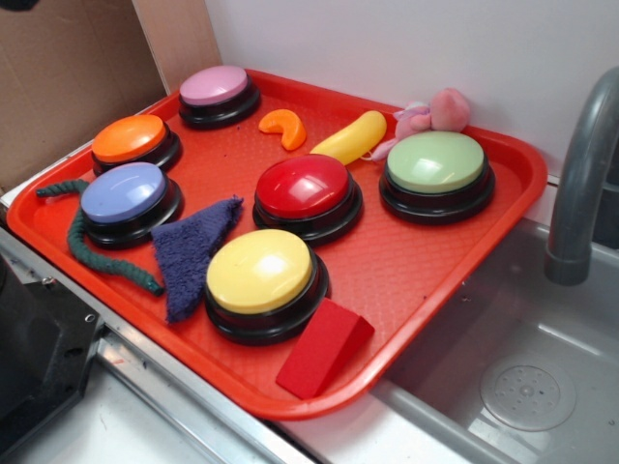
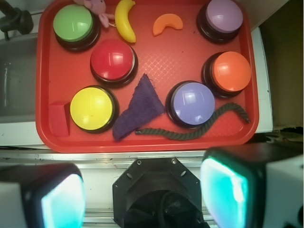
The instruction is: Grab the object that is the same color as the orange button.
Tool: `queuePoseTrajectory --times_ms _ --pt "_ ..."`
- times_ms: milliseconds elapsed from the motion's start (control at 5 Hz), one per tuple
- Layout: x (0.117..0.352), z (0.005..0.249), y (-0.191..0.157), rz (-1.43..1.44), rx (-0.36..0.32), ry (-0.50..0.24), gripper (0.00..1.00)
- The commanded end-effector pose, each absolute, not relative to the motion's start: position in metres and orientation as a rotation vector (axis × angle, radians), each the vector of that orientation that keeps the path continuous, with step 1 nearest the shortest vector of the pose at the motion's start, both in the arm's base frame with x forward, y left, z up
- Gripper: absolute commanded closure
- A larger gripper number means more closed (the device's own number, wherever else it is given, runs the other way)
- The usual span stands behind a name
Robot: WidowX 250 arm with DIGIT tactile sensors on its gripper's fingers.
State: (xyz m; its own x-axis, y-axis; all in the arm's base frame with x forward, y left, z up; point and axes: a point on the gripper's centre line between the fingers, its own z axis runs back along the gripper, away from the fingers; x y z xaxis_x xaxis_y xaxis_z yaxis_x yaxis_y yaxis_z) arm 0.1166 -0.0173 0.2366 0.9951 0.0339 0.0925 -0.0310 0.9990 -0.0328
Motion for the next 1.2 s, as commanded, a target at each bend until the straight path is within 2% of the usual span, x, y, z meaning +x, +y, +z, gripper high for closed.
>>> queuePoseTrajectory --times_ms 0,400,600,800,1000 --pt "0.117 0.237 -0.017 0.033 -0.031 -0.093 0.0" --pt "0.163 0.202 -0.013 0.225 -0.078 -0.056 0.0" --pt "0.186 0.185 -0.01 0.363 -0.078 -0.081 0.0" --pt "0.227 0.164 -0.001 0.545 -0.036 -0.118 0.0" --pt "0.258 0.142 0.009 0.679 0.01 -0.147 0.0"
